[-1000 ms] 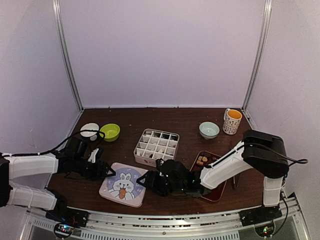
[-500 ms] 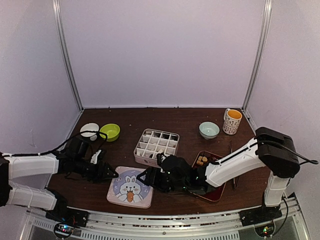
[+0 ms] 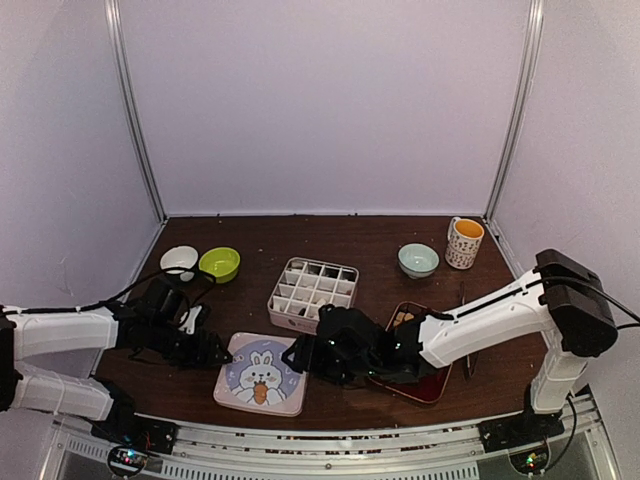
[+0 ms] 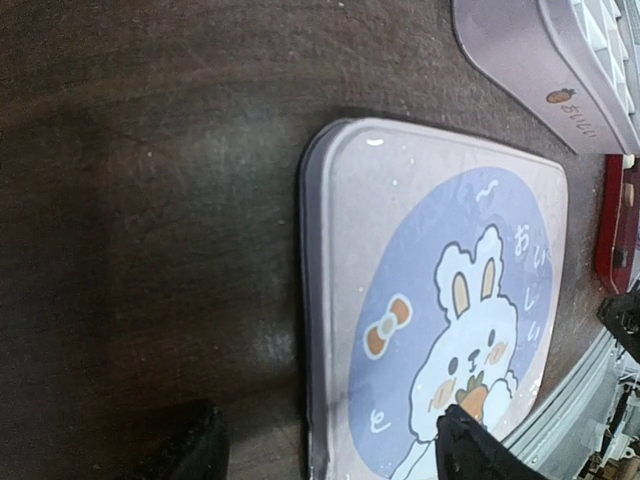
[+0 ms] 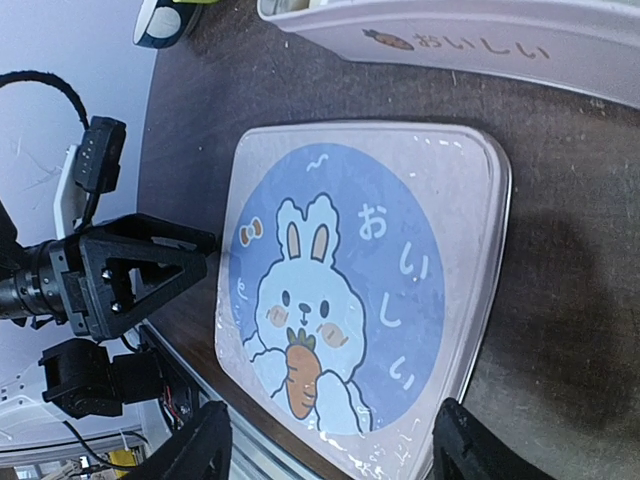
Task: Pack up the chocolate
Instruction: Pick up the box lid from the center of the board.
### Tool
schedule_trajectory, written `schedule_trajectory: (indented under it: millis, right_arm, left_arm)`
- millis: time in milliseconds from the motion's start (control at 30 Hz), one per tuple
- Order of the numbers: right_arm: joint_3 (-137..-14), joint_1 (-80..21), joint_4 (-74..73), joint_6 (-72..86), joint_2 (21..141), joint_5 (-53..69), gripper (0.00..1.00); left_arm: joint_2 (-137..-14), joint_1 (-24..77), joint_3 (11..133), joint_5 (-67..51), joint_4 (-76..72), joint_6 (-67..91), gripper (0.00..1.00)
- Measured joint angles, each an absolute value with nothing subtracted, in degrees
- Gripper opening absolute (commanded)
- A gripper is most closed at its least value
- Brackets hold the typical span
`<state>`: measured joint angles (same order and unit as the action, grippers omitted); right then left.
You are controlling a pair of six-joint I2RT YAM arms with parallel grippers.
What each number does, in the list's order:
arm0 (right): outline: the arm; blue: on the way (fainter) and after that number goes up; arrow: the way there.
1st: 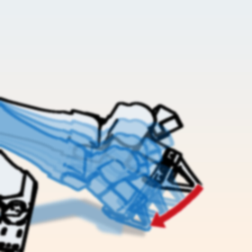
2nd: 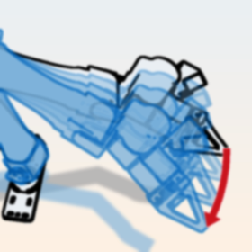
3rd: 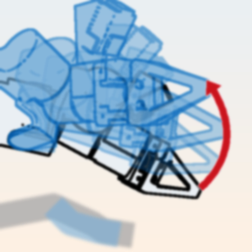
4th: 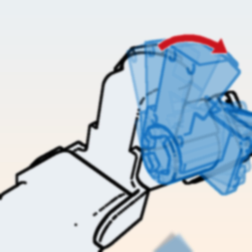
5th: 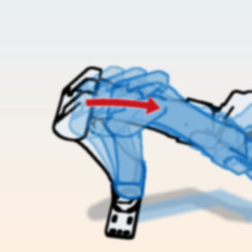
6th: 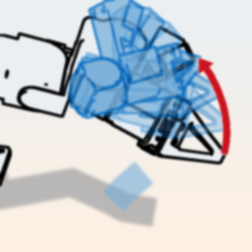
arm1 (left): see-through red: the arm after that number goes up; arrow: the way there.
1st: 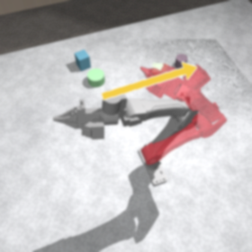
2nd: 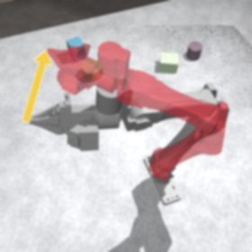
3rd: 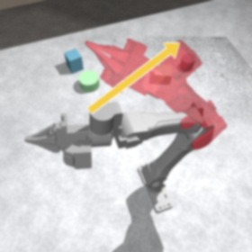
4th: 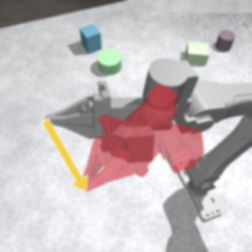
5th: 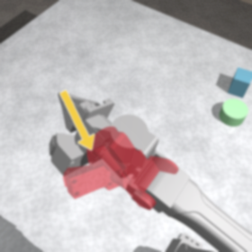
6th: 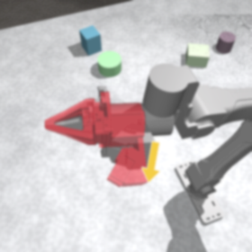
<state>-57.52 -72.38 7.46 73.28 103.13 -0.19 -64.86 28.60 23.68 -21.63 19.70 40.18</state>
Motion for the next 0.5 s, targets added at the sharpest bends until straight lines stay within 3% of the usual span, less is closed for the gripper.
schedule_trajectory:
  millis: [367, 500]
  right_arm:
    - [-57.6, -73.1, 5.5, 75.4, 104.2, 0.0, 0.63]
    - [-57.6, -73.1, 5.6, 75.4, 104.9, 0.2, 0.57]
  left_arm:
    - [-64.9, 35.0, 24.2, -17.7, 20.0, 44.0, 0.74]
    - [-65.1, 37.4, 24.6, -17.4, 20.7, 45.6, 0.74]
